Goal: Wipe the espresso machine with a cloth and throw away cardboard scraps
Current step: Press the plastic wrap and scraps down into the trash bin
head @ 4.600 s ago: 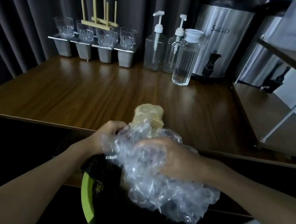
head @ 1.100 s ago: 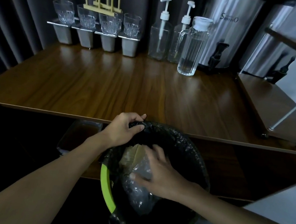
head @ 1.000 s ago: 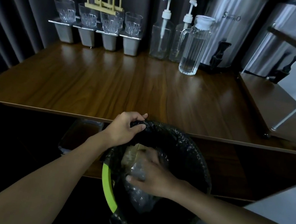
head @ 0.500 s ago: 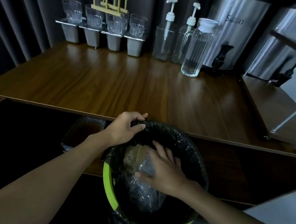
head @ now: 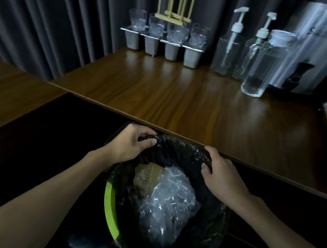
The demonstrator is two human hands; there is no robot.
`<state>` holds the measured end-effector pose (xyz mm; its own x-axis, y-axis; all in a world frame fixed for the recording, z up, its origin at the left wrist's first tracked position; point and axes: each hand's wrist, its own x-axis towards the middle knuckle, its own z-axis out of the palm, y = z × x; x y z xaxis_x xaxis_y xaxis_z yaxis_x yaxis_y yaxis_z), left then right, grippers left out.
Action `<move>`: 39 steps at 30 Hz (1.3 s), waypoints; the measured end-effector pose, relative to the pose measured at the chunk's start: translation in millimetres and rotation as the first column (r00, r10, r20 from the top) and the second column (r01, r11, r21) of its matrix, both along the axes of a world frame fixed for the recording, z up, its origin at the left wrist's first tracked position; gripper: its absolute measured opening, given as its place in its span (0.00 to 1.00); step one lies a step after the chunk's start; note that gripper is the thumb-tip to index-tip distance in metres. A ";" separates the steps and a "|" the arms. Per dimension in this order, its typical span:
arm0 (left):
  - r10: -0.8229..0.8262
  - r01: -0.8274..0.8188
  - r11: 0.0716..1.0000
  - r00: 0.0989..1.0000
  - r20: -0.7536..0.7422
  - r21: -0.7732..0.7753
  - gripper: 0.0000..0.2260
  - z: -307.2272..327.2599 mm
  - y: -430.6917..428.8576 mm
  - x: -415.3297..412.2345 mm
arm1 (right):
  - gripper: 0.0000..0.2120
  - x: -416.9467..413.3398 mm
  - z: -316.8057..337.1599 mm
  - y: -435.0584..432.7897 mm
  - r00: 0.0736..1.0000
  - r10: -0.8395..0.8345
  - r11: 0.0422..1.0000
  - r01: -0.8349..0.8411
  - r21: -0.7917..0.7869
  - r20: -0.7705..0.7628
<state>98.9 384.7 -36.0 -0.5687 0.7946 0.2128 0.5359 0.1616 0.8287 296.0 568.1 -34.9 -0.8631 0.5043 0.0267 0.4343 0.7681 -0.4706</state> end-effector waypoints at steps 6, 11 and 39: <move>0.288 -0.285 0.947 0.958 -0.004 -0.149 0.15 -28.9 -87.3 -0.8 | 0.12 -49.5 -36.5 -25.9 0.989 0.149 0.978 -0.144 -0.149 0.018; 0.551 -0.492 0.825 0.811 0.198 -0.279 0.34 -68.0 -171.3 20.3 | 0.20 -85.7 -77.1 -56.4 0.984 0.154 0.962 -0.128 -0.240 0.094; 0.818 -0.778 0.544 0.407 0.407 -0.315 0.21 -227.1 -240.8 23.1 | 0.28 -173.0 -207.8 -121.8 0.946 0.228 0.777 -0.034 -0.628 0.231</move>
